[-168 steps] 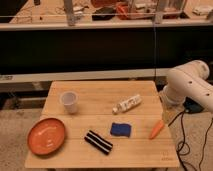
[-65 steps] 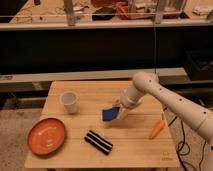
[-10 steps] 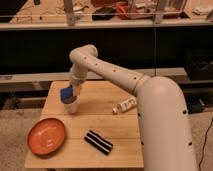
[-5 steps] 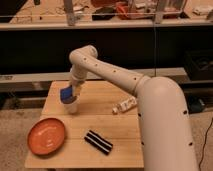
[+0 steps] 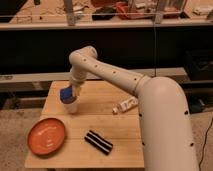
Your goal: Place the white sponge in the ceramic cup
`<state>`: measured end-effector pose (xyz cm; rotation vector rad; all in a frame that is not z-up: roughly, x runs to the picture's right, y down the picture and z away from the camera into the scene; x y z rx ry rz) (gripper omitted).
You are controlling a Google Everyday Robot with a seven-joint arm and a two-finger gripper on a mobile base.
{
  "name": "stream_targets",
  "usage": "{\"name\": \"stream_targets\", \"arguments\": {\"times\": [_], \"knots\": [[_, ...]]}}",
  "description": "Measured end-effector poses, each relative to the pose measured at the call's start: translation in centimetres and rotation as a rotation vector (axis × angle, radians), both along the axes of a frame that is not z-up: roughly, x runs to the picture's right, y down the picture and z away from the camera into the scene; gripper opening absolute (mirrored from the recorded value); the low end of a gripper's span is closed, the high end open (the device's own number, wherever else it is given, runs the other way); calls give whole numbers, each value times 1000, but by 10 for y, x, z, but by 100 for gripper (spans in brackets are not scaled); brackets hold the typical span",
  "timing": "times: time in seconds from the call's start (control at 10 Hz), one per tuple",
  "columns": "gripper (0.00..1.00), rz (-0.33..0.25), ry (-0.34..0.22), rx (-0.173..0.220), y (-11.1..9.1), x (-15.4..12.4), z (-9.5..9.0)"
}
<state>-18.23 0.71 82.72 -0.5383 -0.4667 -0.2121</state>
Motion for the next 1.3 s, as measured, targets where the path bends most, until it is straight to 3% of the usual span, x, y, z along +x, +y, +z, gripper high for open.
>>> {"name": "stream_targets", "arguments": {"times": [0.2,0.4,0.7,1.3], "knots": [[26,7,5,3,1,0,0],[46,17,13,8,2,0,0],[62,30,22,13,4,-1,1],[80,49,35,23,7,-3,1]]}}
